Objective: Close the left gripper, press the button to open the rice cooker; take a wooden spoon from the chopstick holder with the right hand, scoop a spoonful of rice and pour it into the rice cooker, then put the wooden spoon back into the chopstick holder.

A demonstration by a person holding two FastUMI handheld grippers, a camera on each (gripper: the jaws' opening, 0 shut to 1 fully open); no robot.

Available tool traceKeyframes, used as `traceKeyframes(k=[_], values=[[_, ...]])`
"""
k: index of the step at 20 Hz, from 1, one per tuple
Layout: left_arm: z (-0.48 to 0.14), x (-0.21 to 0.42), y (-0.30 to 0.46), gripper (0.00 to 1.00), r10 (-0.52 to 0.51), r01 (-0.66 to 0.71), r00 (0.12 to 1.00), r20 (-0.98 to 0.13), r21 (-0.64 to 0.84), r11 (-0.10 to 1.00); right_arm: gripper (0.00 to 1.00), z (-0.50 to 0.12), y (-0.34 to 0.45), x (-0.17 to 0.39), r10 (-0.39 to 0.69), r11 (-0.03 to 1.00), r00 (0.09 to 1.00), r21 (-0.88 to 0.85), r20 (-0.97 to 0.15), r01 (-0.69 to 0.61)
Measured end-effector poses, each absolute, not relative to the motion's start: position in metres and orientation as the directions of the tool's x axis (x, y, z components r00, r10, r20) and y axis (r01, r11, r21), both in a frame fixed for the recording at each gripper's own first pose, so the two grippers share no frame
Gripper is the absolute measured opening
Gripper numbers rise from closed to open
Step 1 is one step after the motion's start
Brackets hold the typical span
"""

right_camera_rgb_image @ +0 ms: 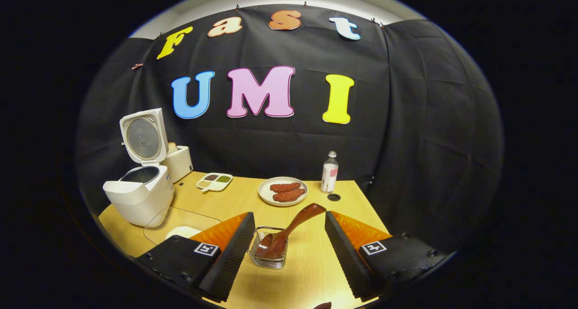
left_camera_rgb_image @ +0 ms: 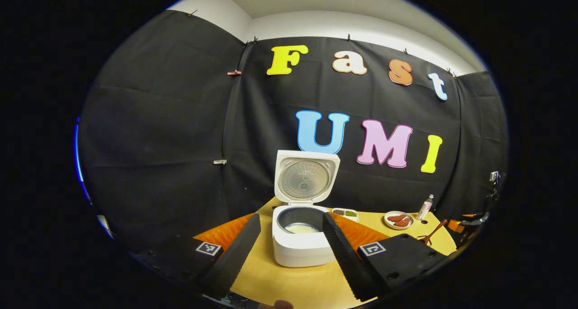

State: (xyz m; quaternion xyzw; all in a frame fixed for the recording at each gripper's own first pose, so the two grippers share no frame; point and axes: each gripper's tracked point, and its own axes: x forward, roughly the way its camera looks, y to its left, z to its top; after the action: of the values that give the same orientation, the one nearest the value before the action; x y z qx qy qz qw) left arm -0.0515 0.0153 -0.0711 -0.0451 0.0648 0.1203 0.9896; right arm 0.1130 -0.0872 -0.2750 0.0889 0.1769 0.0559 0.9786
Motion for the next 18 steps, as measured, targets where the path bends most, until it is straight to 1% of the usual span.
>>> traceKeyframes(k=[3,8,11,12,13,15,16,17,18], values=[[-0.074,-0.056,0.019,0.95,0.250,-0.263,0.956,-0.154,-0.072,0.962,0.98,-0.297,-0.080,0.121,0.158,0.974,0.917,0.211,-0.366,-0.084],[-0.077,-0.060,0.023,0.95,0.283,-0.296,0.945,-0.166,-0.057,0.954,0.99,-0.315,-0.074,0.135,0.187,0.966,0.902,0.239,-0.388,-0.098],[-0.081,-0.060,0.019,0.95,0.292,-0.307,0.940,-0.175,-0.062,0.950,0.96,-0.324,-0.070,0.146,0.206,0.959,0.894,0.266,-0.399,-0.102],[-0.082,-0.060,0.018,0.95,0.296,-0.310,0.939,-0.177,-0.060,0.949,0.94,-0.331,-0.070,0.150,0.210,0.955,0.889,0.279,-0.407,-0.098],[-0.083,-0.060,0.018,0.95,0.302,-0.316,0.936,-0.178,-0.055,0.947,0.85,-0.337,-0.071,0.153,0.211,0.951,0.883,0.297,-0.420,-0.086],[-0.082,-0.063,0.017,0.95,0.314,-0.327,0.932,-0.179,-0.045,0.944,0.82,-0.352,-0.072,0.161,0.217,0.936,0.868,0.348,-0.446,-0.055],[-0.080,-0.063,0.017,0.95,0.322,-0.333,0.930,-0.180,-0.038,0.942,0.82,-0.358,-0.068,0.165,0.243,0.921,0.856,0.385,-0.457,-0.056],[-0.080,-0.065,0.018,0.95,0.329,-0.339,0.927,-0.182,-0.029,0.940,0.76,-0.364,-0.064,0.168,0.269,0.906,0.843,0.420,-0.465,-0.057],[-0.079,-0.067,0.018,0.95,0.335,-0.345,0.924,-0.182,-0.020,0.939,0.65,-0.369,-0.062,0.171,0.288,0.889,0.834,0.454,-0.472,-0.050]])
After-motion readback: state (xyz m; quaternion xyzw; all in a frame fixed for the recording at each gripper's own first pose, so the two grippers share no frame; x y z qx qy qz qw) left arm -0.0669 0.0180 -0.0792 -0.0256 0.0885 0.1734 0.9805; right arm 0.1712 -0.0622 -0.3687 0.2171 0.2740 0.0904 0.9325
